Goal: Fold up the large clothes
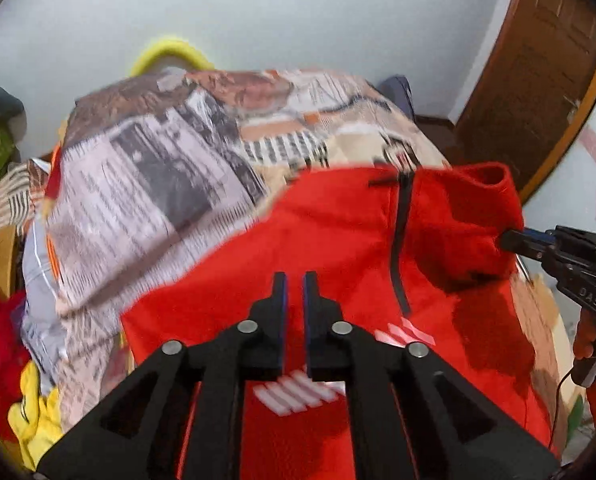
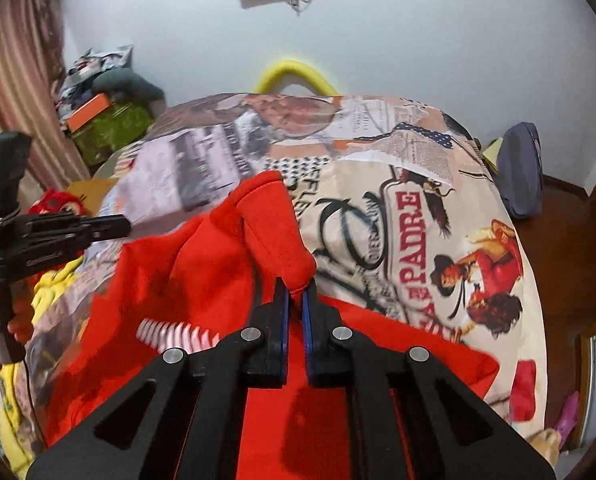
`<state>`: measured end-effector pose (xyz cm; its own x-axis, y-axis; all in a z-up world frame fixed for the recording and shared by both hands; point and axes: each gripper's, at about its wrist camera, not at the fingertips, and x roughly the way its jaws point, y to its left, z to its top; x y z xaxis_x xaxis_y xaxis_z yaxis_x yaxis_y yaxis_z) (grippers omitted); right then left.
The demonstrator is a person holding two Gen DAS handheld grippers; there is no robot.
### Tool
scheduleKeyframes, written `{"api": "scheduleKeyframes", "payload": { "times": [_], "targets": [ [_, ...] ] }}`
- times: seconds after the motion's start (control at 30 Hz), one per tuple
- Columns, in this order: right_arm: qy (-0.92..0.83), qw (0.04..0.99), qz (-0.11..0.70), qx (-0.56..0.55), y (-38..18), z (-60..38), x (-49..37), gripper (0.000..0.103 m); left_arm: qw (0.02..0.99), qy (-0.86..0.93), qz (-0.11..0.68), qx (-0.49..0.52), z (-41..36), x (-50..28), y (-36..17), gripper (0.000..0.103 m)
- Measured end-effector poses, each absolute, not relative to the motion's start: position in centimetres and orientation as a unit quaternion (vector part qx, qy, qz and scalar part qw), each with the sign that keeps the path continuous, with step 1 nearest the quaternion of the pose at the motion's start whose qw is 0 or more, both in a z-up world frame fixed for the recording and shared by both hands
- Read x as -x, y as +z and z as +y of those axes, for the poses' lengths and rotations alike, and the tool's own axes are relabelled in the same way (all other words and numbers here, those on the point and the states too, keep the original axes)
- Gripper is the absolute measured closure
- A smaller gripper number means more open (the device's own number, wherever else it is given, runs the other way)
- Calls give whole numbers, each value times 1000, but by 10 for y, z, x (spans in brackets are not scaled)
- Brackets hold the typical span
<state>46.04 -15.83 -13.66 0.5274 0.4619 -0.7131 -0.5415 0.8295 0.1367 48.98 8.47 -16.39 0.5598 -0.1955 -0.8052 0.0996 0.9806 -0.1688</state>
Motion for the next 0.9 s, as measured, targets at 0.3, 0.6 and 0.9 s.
{"api": "scheduleKeyframes", "payload": {
  "times": [0.3, 0.6, 0.9],
  "targets": [
    [314, 860, 392, 84, -154, -165, -373, 98, 875, -89, 474, 48, 80, -403, -161, 49],
    [274, 847, 444, 101, -205, -200, -324, 100, 862, -62, 503, 19, 82, -329, -188, 42],
    [215, 855, 472, 29, -208, -240, -319, 96, 856, -27, 515, -31, 77, -322, -222, 40]
  ]
}}
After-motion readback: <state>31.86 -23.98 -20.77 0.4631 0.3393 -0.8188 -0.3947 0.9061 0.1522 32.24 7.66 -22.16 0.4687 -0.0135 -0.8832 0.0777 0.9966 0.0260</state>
